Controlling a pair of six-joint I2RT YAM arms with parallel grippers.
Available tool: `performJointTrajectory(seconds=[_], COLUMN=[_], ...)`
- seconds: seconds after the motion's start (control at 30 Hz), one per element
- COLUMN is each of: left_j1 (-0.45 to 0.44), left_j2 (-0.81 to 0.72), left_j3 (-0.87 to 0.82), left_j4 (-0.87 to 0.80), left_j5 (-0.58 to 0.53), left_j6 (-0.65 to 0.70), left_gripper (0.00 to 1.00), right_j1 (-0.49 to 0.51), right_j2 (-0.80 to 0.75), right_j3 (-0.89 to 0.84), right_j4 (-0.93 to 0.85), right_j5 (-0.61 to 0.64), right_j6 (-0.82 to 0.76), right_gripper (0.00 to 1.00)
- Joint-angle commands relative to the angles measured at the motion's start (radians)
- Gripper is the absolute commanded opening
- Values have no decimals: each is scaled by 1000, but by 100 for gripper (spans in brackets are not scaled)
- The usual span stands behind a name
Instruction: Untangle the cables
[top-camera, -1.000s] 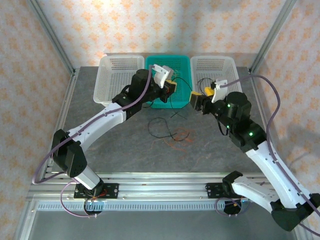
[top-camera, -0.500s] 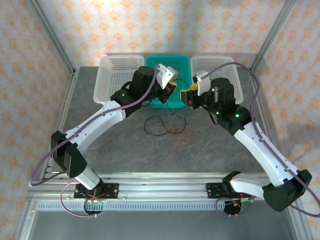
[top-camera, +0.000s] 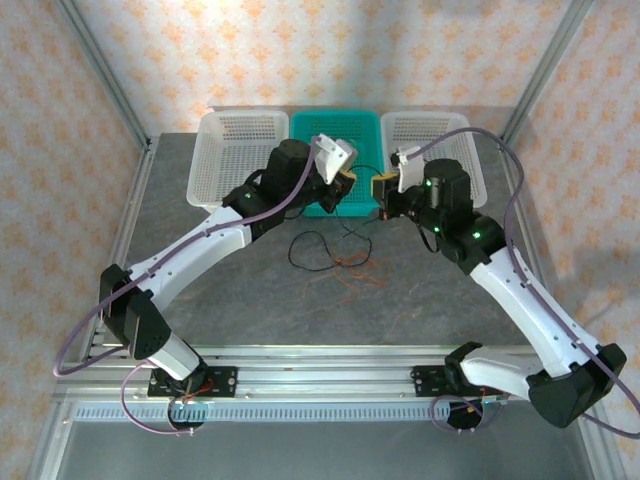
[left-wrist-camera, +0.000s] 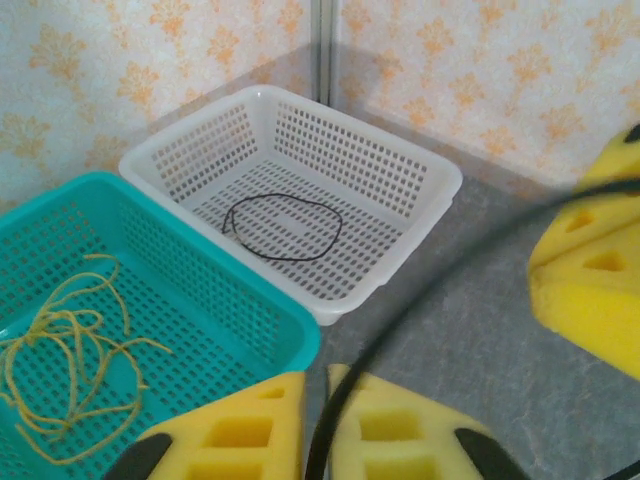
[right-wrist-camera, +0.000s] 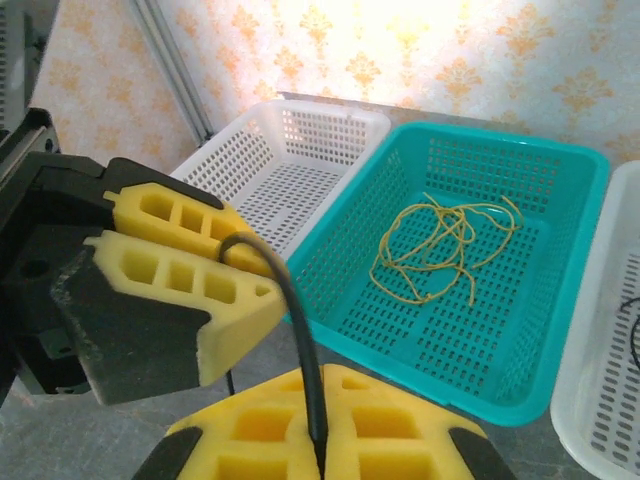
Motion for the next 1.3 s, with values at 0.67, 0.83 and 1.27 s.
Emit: performJointTrajectory(seconds=[0.67,0.83,1.27], left_j1=[87,87,60], left_j2=[65,157,417], left_j3=[-39,29,279], left_j4=[287,336,275], left_j5=[-75,-62,-14], left_j6=[-372,-422,-464], left_gripper=[91,92,93], right_j1=[-181,-253,-404], right_j2=[148,259,668], right_j3=[58,116,421], right_j4=[100,139,184], right_j5=[371,367,258], right_j6=[317,353,406], right_gripper=[0,0,0])
